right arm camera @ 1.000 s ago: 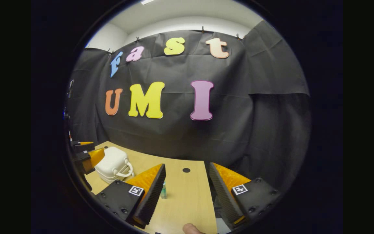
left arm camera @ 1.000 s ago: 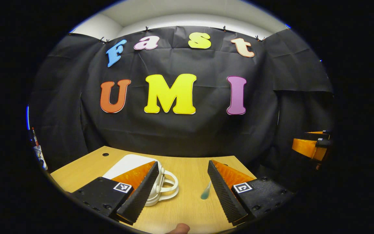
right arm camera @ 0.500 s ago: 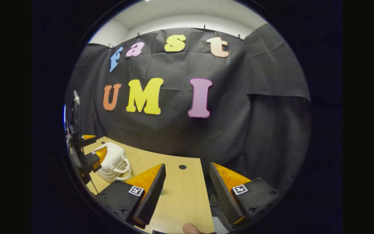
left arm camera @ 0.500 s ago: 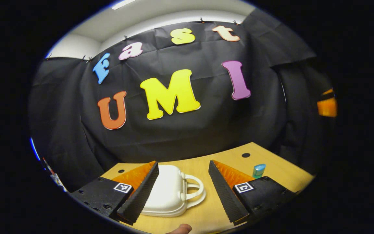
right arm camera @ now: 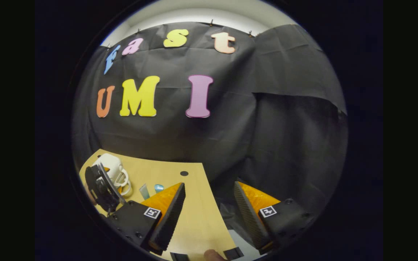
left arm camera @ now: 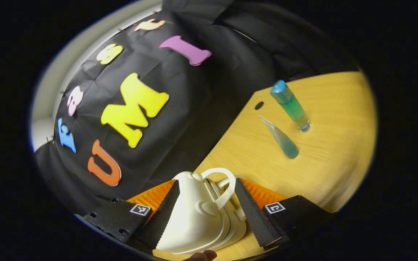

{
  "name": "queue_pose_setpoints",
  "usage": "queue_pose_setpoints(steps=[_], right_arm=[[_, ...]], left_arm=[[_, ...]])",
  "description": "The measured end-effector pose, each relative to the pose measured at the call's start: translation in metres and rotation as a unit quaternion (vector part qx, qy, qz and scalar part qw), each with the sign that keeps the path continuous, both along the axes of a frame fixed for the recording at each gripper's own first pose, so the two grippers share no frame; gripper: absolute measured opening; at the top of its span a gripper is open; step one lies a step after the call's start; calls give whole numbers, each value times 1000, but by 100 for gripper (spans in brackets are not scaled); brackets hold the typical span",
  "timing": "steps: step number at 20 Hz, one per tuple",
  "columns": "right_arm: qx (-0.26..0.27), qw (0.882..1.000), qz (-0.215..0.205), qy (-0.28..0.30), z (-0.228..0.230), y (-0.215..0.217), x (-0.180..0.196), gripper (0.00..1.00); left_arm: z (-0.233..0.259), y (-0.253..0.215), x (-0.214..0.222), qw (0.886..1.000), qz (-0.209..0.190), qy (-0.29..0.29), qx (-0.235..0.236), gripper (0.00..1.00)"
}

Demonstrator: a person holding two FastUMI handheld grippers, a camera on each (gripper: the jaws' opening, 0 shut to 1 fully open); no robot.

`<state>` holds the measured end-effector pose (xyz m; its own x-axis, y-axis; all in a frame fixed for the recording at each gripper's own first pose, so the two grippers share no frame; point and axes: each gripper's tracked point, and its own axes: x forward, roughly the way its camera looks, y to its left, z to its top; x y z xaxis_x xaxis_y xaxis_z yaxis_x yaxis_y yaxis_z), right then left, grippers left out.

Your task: First open the suitcase, pack the skin care products into it, and then close the suitcase.

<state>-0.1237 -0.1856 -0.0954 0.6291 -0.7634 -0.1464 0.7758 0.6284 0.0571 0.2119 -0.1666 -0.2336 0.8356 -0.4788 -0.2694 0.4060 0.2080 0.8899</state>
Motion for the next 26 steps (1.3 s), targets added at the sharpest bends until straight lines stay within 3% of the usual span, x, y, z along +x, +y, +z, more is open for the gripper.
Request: queue_pose_setpoints(steps=[4, 7, 8, 9, 11, 15, 17, 20, 26], right_arm=[[16, 1000, -4, 5, -18, -10, -13, 79], [35, 999, 6, 2, -31, -34, -17, 80], [40, 999, 8, 2, -36, -41, -16, 79], [42, 999, 15, -2, -37, -46, -15, 79], [48, 998, 35, -7, -43, -52, -8, 79], [49, 997, 60, 0, -49, -61, 5, 79], [42, 997, 64, -4, -41, -59, 8, 79], [31, 997, 64, -11, -31, -54, 18, 79], [29, 998, 40, -29, -11, -35, 42, 79]], left_arm=[[-26, 7, 23, 996, 23, -29, 80, 96], [-23, 1, 46, 985, 33, -70, 152, 92], [-28, 5, 53, 982, 43, -71, 170, 86], [-28, 10, 59, 979, 54, -79, 181, 68], [-29, 13, 62, 974, 66, -86, 199, 53], [-32, 16, 61, 973, 84, -55, 206, 17], [-30, 16, 61, 973, 85, -44, 209, 9], [-17, 19, 62, 977, 85, -34, 190, 4], [54, 25, 68, 992, 89, -4, 92, 3]])
